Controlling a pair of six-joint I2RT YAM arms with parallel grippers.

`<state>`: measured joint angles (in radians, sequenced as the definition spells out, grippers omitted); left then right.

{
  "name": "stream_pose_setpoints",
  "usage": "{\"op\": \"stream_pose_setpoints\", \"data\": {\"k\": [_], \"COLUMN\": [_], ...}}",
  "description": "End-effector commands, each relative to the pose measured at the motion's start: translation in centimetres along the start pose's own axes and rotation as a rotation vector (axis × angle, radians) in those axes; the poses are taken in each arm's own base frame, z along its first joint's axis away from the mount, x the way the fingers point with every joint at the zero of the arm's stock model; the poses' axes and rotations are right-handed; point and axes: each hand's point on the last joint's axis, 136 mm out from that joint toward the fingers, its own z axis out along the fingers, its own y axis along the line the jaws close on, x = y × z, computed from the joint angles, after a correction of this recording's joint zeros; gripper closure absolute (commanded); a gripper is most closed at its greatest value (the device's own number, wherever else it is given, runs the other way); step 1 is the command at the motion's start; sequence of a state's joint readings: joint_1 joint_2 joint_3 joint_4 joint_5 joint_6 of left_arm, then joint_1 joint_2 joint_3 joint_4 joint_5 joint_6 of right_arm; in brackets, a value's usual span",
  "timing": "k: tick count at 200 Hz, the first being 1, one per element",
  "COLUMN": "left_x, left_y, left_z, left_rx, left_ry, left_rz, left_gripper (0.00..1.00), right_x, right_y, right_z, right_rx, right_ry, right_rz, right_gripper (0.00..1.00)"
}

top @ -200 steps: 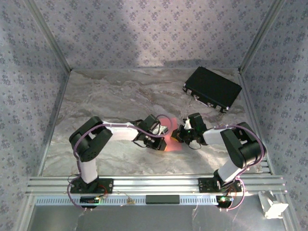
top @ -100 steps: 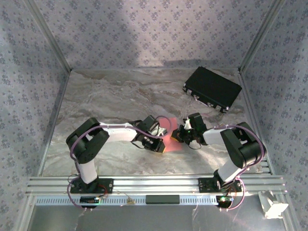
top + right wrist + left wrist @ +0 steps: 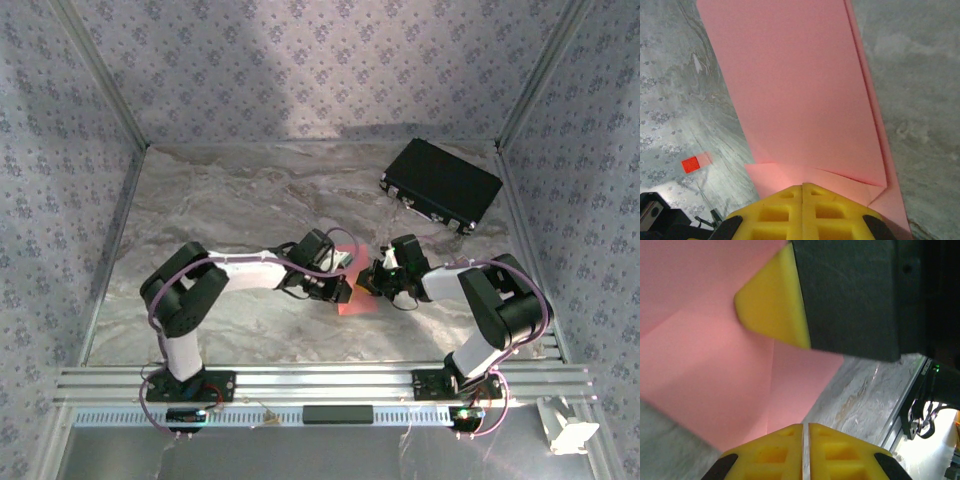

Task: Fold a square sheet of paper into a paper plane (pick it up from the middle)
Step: Fold the triangle a second time at the center of the table.

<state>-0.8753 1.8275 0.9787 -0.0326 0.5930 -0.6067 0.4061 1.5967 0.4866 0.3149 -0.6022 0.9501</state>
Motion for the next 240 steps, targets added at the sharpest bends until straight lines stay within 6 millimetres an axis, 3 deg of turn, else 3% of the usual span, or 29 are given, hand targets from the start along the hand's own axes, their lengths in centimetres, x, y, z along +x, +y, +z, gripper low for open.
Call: {"op": "stream_pose_setpoints", "data": {"k": [1, 47, 86, 166, 213, 240], "left_x": [0.3, 5.1, 6.0, 5.1, 1.4, -0.6], "left_y": [-0.5, 2.7, 2.7, 1.5, -1.1, -1.4], "left_z": [0.8, 1.1, 0.8, 0.2, -1.5, -1.0], "left_rx": [0.053, -0.010, -0.009, -0.016, 0.015, 0.034], "left_ry": [0.044, 0.153, 0.155, 0.137, 0.023, 0.008], "left_rz": [-0.019, -0.051, -0.049, -0.005, 0.048, 0.040], "left_gripper": [0.90, 0.91, 0.90, 0.88, 0.88, 0.90], "right_x": [1.2, 1.2, 1.1, 1.2, 1.2, 1.2], "right_y": [-4.0, -3.9, -4.0, -3.9, -3.7, -3.8], "right_z": [-0.3, -0.4, -0.4, -0.5, -0.5, -0.6], "right_rx": [0.137, 0.139, 0.142, 0.140, 0.137, 0.140], "right_ry": [0.011, 0.011, 0.007, 0.008, 0.007, 0.006], "right_rz": [0.073, 0.069, 0.069, 0.069, 0.064, 0.067], "right_gripper": [1.00, 1.00, 1.00, 1.00, 1.00, 0.99]}}
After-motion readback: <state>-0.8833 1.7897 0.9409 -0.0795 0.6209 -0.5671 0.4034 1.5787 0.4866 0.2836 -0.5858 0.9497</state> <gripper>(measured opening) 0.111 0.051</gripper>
